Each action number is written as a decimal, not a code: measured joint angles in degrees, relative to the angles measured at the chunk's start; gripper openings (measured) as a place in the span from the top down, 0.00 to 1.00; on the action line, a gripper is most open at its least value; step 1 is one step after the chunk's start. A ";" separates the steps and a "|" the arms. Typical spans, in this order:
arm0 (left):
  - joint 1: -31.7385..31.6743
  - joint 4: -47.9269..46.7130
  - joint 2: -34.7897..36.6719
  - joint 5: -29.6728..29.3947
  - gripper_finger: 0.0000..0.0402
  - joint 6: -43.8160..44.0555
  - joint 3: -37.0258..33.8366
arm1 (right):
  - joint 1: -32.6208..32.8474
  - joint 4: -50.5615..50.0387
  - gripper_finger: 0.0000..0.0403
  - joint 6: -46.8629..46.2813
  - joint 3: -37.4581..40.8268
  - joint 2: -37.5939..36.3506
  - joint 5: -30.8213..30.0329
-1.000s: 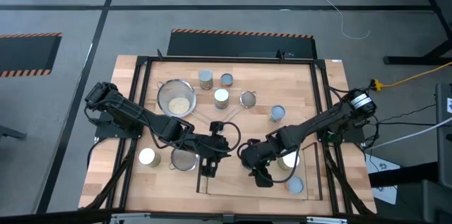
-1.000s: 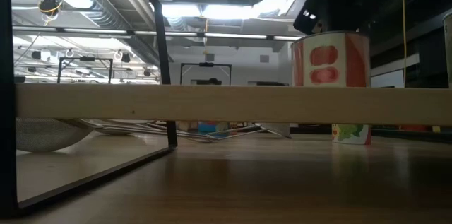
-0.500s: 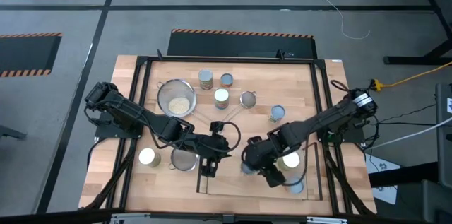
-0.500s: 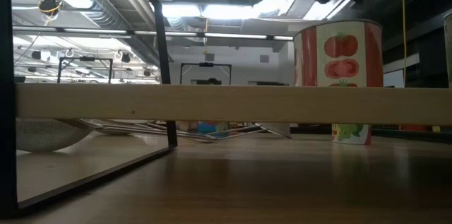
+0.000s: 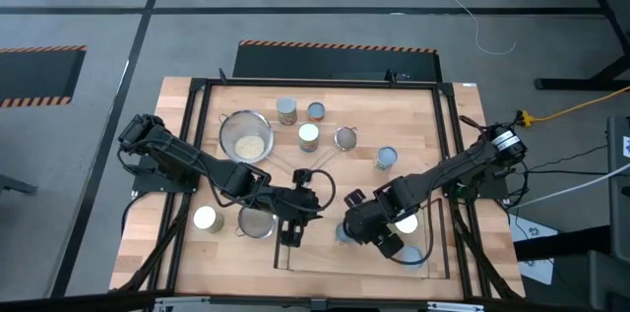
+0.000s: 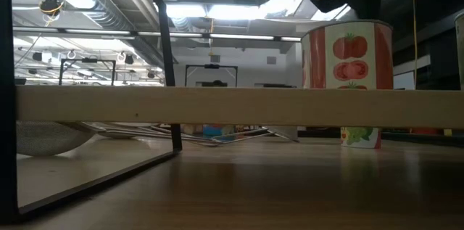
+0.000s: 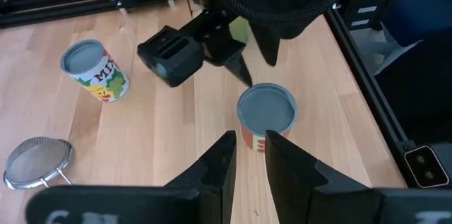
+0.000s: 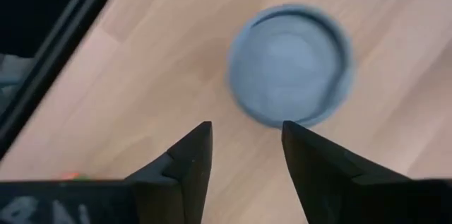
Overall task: Pick and place cans onto a shelf
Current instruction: Put the small canned tomatoes on the shelf
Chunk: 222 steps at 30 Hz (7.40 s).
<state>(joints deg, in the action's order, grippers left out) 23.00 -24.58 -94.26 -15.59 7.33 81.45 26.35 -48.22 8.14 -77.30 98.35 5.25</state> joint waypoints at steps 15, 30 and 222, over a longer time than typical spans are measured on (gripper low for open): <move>0.00 0.29 0.00 0.00 0.83 -0.42 0.00 | 0.00 3.21 0.56 12.60 0.00 0.21 -1.24; 0.00 1.16 0.56 -0.04 0.83 -0.67 -0.05 | 0.07 3.90 0.61 14.88 -0.11 4.22 -1.22; 2.16 31.74 32.35 -1.25 0.83 -5.96 -39.65 | 12.51 -7.84 0.73 -40.76 -1.03 2.46 -8.64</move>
<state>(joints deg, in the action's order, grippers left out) 25.16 7.16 -61.91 -16.84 1.37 41.80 38.86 -56.05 -32.62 -78.32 100.80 -3.39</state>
